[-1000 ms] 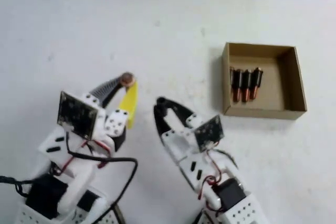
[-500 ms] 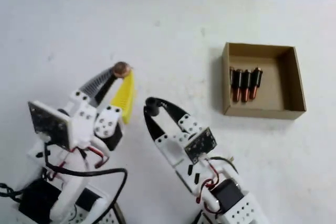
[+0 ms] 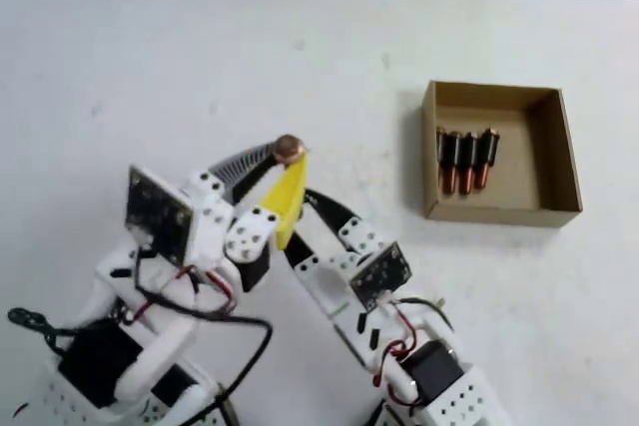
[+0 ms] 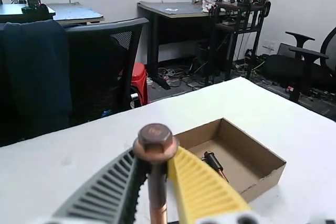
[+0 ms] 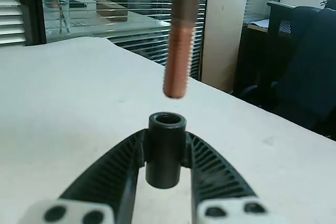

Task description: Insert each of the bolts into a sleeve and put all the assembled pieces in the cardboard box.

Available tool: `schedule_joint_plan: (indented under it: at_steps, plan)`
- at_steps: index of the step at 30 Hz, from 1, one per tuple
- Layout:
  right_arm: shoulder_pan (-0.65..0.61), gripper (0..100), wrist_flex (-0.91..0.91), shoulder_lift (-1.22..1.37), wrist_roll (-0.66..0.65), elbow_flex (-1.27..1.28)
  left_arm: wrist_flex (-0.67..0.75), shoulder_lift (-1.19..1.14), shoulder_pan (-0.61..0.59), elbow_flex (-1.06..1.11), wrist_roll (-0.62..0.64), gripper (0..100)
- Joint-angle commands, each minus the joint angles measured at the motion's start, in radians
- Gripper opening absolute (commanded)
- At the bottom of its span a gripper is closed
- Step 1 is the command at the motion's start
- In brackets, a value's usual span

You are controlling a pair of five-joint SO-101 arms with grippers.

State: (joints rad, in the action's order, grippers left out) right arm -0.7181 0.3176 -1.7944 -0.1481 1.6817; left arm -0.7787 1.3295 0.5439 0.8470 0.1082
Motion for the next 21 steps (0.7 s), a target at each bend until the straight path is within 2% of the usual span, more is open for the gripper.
schedule_joint_plan:
  at_steps: [1, 6, 13, 21]
  plan:
    - [-0.007, 1.7, 0.002, -0.012, -0.015, 0.009, 0.005, -0.018, 0.01, -0.052, 0.054, 2]
    - [-0.007, 1.7, -0.007, -0.012, -0.014, 0.009, 0.008, -0.019, 0.008, -0.054, 0.069, 2]
    - [0.01, 1.7, -0.07, -0.012, -0.018, 0.009, 0.071, -0.019, -0.076, -0.052, 0.075, 2]
    - [0.01, 1.7, -0.074, -0.012, -0.02, 0.009, 0.072, -0.019, -0.071, -0.002, 0.075, 2]
